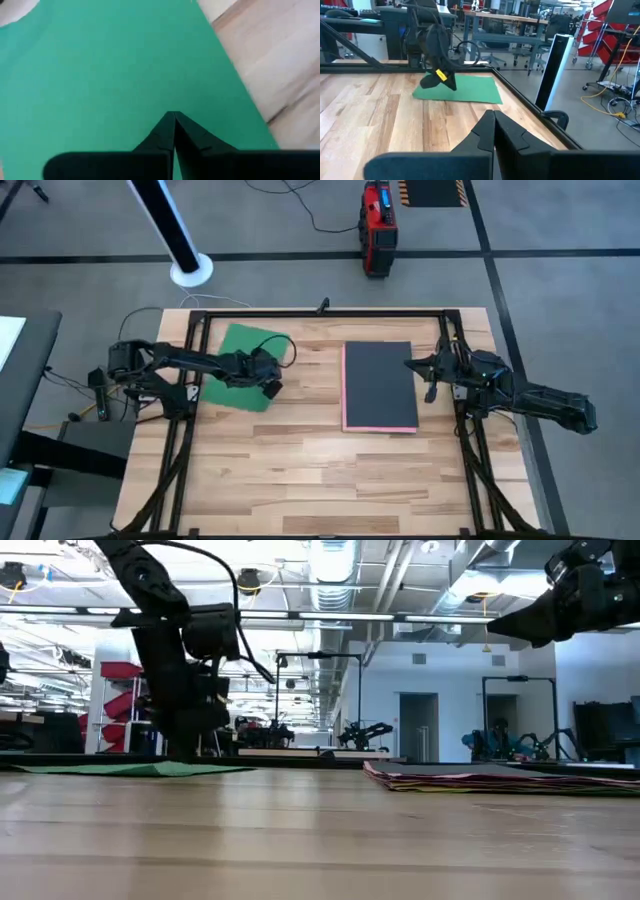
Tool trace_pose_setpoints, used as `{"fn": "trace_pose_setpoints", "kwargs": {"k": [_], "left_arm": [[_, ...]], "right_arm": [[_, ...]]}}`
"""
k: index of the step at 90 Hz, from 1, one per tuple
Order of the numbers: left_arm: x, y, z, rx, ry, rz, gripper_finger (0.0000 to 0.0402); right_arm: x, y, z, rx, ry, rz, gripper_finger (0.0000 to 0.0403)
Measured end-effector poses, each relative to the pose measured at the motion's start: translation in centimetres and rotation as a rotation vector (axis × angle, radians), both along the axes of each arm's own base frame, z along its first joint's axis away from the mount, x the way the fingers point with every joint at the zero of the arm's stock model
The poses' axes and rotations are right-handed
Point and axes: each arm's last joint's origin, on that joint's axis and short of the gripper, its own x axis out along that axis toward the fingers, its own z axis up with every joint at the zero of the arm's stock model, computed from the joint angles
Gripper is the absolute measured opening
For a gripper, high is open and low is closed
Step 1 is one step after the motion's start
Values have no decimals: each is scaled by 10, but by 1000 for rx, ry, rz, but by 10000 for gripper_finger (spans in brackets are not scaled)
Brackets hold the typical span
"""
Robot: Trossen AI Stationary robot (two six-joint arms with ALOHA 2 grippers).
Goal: Organize paper
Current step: Move the green paper to the top left of the table
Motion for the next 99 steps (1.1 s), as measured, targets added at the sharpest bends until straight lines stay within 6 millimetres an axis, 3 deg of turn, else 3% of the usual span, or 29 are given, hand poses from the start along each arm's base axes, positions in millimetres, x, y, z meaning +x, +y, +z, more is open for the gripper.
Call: {"fn": "trace_pose_setpoints", "kwargs": {"k": [39,99], "left_arm": [[-23,9,-20,8,5,144,0],[-26,27,-20,28,-52,226,0]], "right_arm": [[0,0,0,-1,1,0,0],[0,0,0,-4,1,0,0]]}}
